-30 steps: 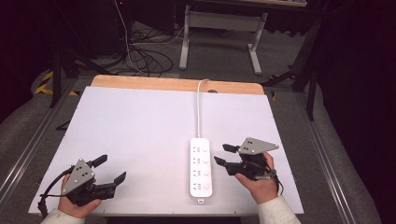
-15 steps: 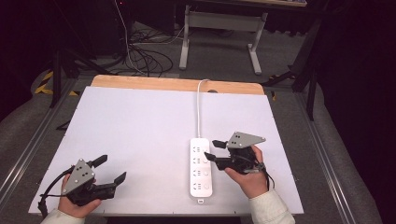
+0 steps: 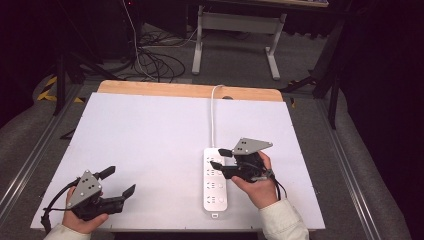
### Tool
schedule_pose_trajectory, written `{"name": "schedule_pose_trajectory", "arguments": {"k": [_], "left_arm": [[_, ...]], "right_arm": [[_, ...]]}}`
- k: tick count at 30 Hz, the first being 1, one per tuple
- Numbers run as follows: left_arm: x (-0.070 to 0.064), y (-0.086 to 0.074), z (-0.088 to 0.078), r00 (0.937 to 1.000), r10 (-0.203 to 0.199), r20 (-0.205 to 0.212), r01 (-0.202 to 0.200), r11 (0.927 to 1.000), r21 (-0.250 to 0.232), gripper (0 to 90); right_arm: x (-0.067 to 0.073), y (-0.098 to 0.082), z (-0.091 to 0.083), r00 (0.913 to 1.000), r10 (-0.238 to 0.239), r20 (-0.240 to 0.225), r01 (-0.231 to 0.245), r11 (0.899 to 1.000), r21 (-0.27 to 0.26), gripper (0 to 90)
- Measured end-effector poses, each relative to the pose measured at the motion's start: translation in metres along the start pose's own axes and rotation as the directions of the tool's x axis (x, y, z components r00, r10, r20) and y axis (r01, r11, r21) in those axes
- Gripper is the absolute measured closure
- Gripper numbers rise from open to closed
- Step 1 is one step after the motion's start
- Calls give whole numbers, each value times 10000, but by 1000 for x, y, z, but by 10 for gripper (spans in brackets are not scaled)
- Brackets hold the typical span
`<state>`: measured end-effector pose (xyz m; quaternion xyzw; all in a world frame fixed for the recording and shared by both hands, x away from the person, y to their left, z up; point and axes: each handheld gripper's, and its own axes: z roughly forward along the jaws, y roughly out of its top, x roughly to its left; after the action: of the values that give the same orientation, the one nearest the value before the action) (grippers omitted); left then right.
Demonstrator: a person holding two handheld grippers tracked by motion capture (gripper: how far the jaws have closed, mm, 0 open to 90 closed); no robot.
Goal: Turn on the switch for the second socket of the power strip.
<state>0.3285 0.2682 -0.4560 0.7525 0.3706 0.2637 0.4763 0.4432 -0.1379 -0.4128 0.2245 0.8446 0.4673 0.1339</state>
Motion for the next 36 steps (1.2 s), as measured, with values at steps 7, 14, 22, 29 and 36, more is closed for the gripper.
{"name": "schedule_pose_trajectory", "arguments": {"k": [7, 14, 22, 29, 36], "left_arm": [[0, 0, 0, 10000, 16, 0, -16, 10000, -4, 162], [0, 0, 0, 10000, 40, -17, -40, 10000, -35, 161], [0, 0, 0, 10000, 42, -16, -42, 10000, -34, 161], [0, 0, 0, 10000, 29, -17, -30, 10000, -18, 161], [0, 0, 0, 10000, 22, -8, -22, 10000, 14, 161]], "right_arm": [[-1, -1, 1, 9999, 92, -38, -92, 10000, 33, 511], [-5, -4, 1, 9983, 362, -466, -350, 9990, 275, 774], [-5, -6, 4, 9995, 304, 37, -306, 9970, 711, 900], [-3, -8, 12, 9995, 115, 283, -159, 9866, 1623, 900], [-5, -12, 18, 9986, 363, 389, -444, 9711, 2346, 900]]}}
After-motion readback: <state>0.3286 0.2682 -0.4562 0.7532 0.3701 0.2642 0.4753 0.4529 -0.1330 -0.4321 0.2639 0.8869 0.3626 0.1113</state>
